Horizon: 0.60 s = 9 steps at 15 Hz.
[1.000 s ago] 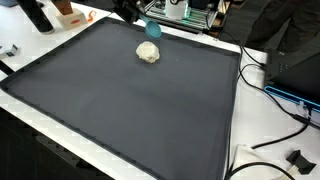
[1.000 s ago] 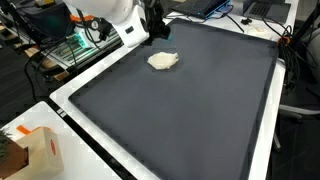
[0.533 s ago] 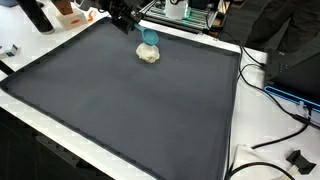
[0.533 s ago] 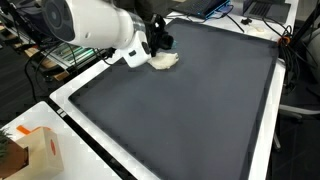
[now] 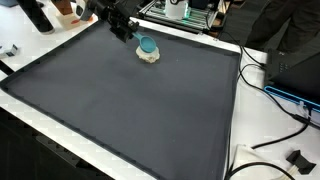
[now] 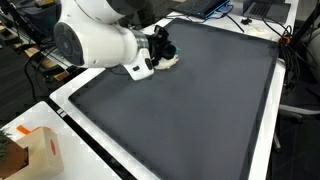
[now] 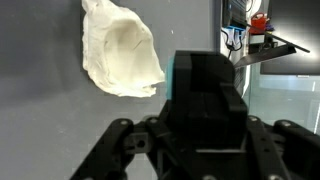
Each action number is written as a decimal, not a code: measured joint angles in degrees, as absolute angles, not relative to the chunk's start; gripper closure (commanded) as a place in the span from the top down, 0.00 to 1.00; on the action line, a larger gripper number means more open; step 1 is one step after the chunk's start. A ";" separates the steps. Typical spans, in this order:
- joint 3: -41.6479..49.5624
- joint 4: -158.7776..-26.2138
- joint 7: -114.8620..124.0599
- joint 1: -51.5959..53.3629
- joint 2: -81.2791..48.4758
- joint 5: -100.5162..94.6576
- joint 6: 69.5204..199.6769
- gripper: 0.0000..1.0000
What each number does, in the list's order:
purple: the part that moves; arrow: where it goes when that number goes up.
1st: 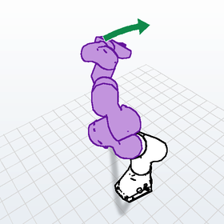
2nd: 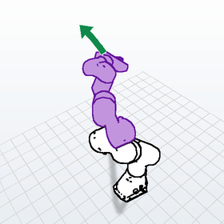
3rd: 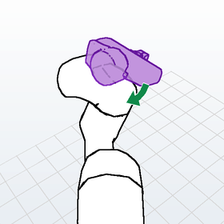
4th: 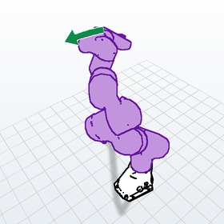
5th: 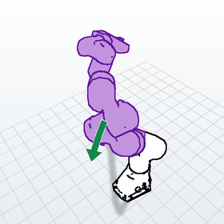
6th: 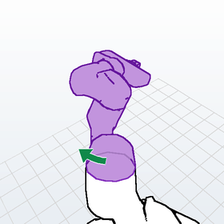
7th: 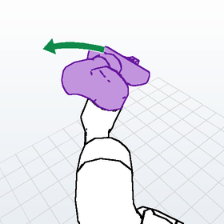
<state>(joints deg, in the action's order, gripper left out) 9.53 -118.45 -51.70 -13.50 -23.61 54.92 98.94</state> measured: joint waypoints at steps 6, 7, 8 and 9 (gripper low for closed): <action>8.47 -115.67 -50.86 -13.35 -27.74 54.90 99.56 0.25; 8.37 -115.26 -50.26 -13.21 -28.33 54.89 100.22 0.25; 8.25 -114.88 -49.39 -13.05 -28.83 54.86 100.87 0.25; 8.15 -114.50 -48.33 -12.85 -29.21 54.79 101.46 0.25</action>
